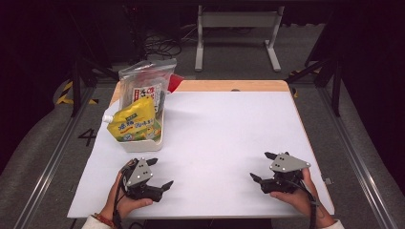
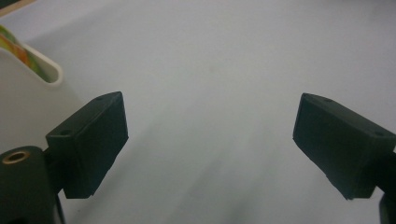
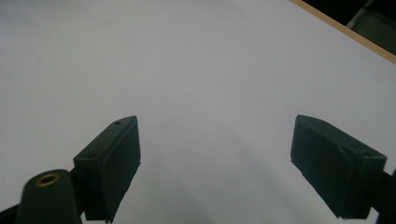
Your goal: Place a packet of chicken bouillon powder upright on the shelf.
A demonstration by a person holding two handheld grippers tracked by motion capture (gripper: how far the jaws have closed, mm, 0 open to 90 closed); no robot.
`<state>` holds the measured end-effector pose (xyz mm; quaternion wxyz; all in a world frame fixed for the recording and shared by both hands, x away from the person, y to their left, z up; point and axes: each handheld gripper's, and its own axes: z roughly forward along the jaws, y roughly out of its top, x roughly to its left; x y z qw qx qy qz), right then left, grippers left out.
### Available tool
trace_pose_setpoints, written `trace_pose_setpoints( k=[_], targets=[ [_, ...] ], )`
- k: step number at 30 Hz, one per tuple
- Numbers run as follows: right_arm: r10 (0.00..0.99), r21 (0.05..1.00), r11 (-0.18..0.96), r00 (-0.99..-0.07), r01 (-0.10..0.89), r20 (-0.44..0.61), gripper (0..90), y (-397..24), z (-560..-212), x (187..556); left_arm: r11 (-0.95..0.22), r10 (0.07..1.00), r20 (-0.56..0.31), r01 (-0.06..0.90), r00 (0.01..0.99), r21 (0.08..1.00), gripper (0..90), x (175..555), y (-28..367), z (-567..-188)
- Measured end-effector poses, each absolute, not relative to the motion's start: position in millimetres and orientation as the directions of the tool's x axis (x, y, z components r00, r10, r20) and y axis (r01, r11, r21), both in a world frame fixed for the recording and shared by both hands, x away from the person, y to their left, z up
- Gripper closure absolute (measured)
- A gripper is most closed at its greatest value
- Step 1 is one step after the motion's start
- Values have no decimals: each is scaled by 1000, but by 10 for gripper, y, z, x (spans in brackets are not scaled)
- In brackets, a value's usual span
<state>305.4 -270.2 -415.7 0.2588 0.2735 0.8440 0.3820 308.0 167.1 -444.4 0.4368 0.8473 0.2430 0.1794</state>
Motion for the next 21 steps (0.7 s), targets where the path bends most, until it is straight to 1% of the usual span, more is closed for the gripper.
trace_pose_setpoints(
  k=[5,7,11,13,15,21],
  targets=[
    [679,782,554,-698,285,-227,149,-2804,-4207,3014,-512,553,79,264,829,817,107,3137,1640,-4490],
    [682,770,568,-689,291,-243,142,-2837,-4251,2992,-512,546,67,269,835,816,107,3160,1620,-4506],
    [687,763,573,-683,299,-248,130,-2879,-4306,2966,-523,536,73,263,841,811,107,3181,1590,-4516],
    [690,767,569,-680,298,-248,117,-2913,-4343,2934,-521,524,77,248,848,817,106,3196,1571,-4517],
    [696,780,550,-681,299,-229,115,-2939,-4363,2924,-494,525,53,254,850,832,107,3207,1574,-4510],
    [720,808,514,-657,287,-224,107,-2986,-4335,2900,-495,525,66,241,848,835,107,3206,1559,-4503]
  ],
)
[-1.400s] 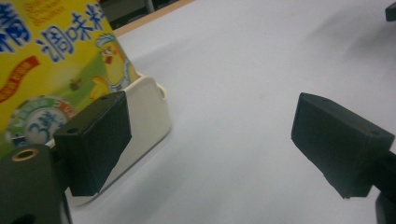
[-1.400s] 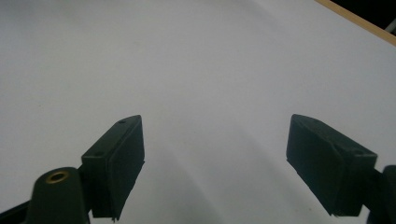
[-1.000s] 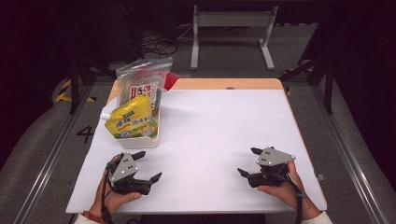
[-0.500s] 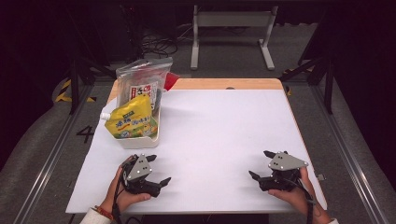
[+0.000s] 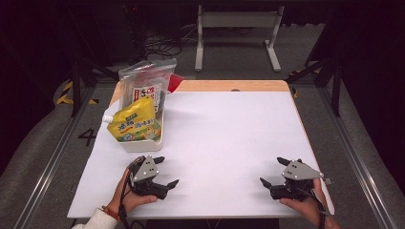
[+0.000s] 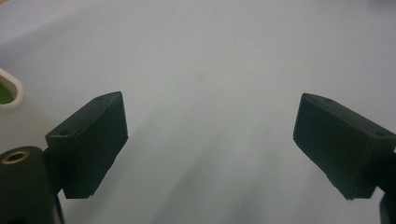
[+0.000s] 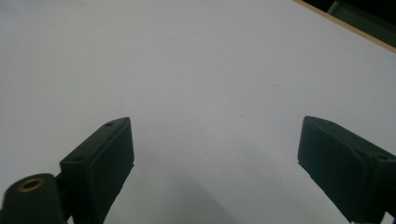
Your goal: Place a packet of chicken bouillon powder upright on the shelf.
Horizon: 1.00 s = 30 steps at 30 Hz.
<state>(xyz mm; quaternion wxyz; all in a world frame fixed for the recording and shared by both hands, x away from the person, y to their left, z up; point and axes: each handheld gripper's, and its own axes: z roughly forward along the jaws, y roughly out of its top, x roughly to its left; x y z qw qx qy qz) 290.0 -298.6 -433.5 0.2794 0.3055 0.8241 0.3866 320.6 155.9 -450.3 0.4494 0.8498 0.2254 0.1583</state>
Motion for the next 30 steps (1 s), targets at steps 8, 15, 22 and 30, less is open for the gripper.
trace_pose_setpoints(
  k=[8,15,22,30],
  targets=[
    [728,813,511,-644,281,-235,107,-2965,-4320,2891,-486,531,58,248,845,838,98,3195,1585,-4506],
    [716,808,524,-653,268,-248,108,-2922,-4336,2891,-467,533,47,248,845,849,89,3202,1601,-4496],
    [713,806,527,-656,269,-247,108,-2934,-4348,2899,-484,524,58,241,850,841,87,3210,1576,-4505],
    [714,806,527,-654,269,-249,108,-2935,-4350,2901,-493,529,70,239,846,836,87,3224,1586,-4501]
  ],
)
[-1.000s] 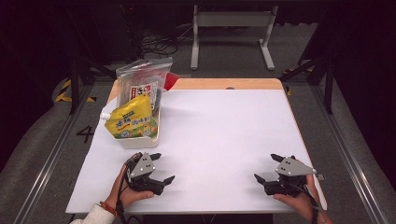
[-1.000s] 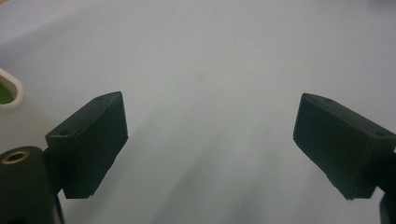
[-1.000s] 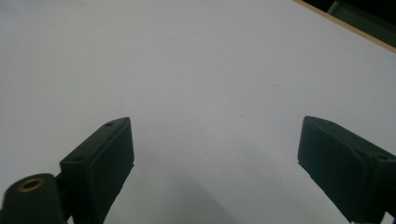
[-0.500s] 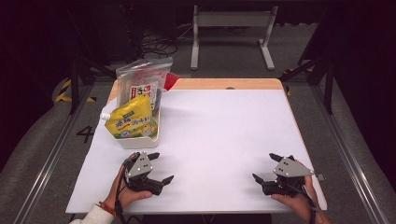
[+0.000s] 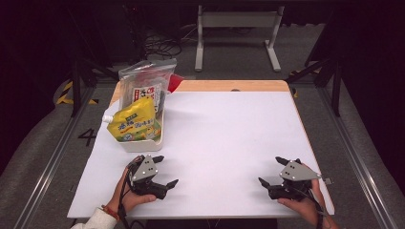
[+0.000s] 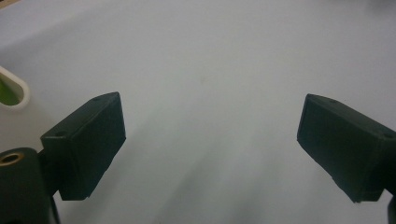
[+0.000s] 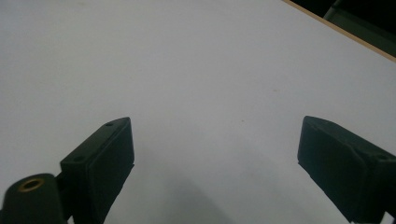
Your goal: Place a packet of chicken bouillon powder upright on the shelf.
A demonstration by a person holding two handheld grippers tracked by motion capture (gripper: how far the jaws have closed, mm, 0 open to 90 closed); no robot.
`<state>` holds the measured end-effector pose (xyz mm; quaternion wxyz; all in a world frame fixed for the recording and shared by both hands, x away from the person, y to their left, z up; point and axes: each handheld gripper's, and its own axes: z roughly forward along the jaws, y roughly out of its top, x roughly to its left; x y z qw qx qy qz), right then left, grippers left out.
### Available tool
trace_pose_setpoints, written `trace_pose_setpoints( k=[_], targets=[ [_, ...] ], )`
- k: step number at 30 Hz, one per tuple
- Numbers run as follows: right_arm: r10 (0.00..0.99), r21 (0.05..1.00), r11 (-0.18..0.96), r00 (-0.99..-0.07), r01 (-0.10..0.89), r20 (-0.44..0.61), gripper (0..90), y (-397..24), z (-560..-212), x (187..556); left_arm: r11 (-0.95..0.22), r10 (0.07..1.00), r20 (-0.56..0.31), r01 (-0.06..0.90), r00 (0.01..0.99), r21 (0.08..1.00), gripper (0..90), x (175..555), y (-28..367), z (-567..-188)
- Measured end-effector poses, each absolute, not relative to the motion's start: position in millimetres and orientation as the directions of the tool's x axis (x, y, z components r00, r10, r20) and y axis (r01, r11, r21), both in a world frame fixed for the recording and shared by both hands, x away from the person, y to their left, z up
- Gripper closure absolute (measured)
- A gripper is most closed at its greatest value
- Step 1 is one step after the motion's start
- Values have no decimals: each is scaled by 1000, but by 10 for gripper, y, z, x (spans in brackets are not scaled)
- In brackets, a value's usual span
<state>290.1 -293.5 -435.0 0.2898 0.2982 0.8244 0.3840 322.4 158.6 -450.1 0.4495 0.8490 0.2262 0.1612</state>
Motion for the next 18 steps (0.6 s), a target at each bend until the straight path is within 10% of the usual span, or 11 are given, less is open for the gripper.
trace_pose_setpoints(
  k=[18],
  targets=[
    [732,799,529,-630,287,-259,109,-2962,-4379,2875,-496,516,66,235,854,836,94,3304,1567,-4499]
  ],
)
